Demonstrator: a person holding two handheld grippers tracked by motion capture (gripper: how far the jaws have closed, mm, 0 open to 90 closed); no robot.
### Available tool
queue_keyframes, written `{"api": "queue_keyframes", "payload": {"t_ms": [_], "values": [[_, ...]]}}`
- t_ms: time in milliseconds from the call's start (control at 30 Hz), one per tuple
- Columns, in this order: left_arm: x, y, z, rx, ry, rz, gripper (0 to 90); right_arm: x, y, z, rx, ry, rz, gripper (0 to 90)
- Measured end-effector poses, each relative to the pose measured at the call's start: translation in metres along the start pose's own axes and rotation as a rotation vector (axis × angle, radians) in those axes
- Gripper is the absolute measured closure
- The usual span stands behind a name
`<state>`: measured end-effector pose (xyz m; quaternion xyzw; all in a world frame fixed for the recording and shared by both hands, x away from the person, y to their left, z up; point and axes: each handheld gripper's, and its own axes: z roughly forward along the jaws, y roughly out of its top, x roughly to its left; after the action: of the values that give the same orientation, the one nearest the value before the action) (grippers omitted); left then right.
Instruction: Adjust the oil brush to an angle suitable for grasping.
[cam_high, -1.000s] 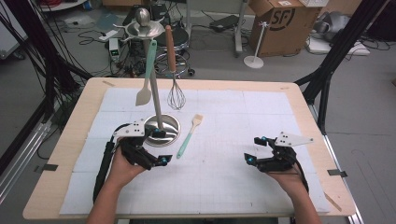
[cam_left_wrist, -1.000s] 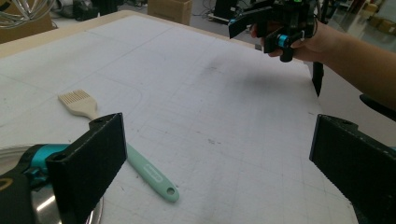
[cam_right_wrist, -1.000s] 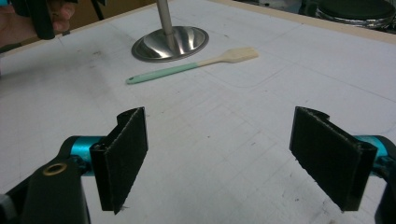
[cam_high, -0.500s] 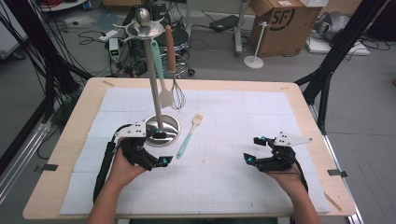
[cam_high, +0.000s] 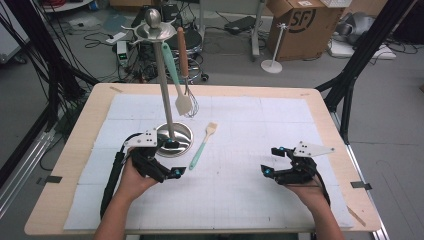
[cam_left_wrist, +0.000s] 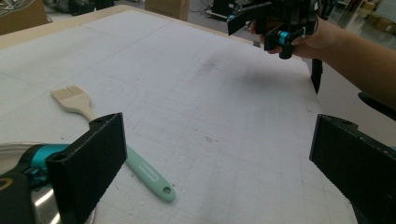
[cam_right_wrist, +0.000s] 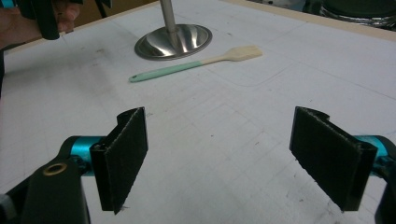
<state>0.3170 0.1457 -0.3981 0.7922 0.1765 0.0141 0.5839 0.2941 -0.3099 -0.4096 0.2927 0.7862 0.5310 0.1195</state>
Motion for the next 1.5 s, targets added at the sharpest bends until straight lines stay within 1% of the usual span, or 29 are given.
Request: {"api": "queue_keyframes", "payload": {"t_ms": [100,233,333,467,533,600,700,900,1067,1167,1300,1333,1400,1500], "values": [[-0.001,-0.001,0.000,0.003,-0.002,-0.006,4.5,-0.001,0.000,0.000,-0.005,0.000,0.008,19.1],[-0.001,-0.001,0.001,0.010,-0.004,-0.003,4.5,-0.005,0.002,0.001,-0.013,-0.001,0.009,19.1],[-0.001,-0.002,0.001,0.004,-0.007,-0.006,4.5,-0.004,0.002,0.001,-0.009,0.000,0.014,19.1],[0.000,-0.003,0.001,0.013,-0.009,-0.006,4.5,-0.004,0.002,0.001,-0.007,-0.004,0.017,19.1],[0.000,-0.002,0.001,0.015,-0.007,0.001,4.6,-0.004,0.002,0.001,-0.007,-0.006,0.018,19.1],[0.000,-0.001,-0.001,0.004,-0.003,0.004,4.5,-0.004,0.002,0.001,-0.005,-0.005,0.016,19.1],[-0.001,0.000,-0.003,-0.009,0.003,-0.004,4.5,-0.003,0.002,0.000,-0.003,0.000,0.014,19.1],[-0.005,0.001,-0.002,0.017,0.008,0.005,4.6,-0.003,0.002,0.000,-0.009,0.008,0.007,19.1],[-0.007,0.004,-0.006,-0.007,0.014,0.004,4.5,-0.003,0.002,-0.001,-0.007,0.009,0.008,19.1],[-0.007,0.008,-0.011,-0.027,0.025,0.004,4.6,-0.002,0.002,-0.001,-0.009,0.009,0.010,19.1],[-0.009,0.019,-0.020,-0.073,0.027,0.006,4.6,-0.003,0.002,-0.001,-0.009,0.013,0.010,19.1],[-0.010,0.022,-0.021,-0.073,0.025,0.014,4.6,-0.003,0.002,-0.001,-0.009,0.013,0.010,19.1],[-0.014,0.030,-0.023,-0.057,0.020,0.034,4.5,-0.003,0.002,0.000,-0.011,0.011,0.010,19.1],[-0.016,0.039,-0.025,-0.049,0.023,0.047,4.6,-0.004,0.002,0.000,-0.009,0.010,0.012,19.1]]}}
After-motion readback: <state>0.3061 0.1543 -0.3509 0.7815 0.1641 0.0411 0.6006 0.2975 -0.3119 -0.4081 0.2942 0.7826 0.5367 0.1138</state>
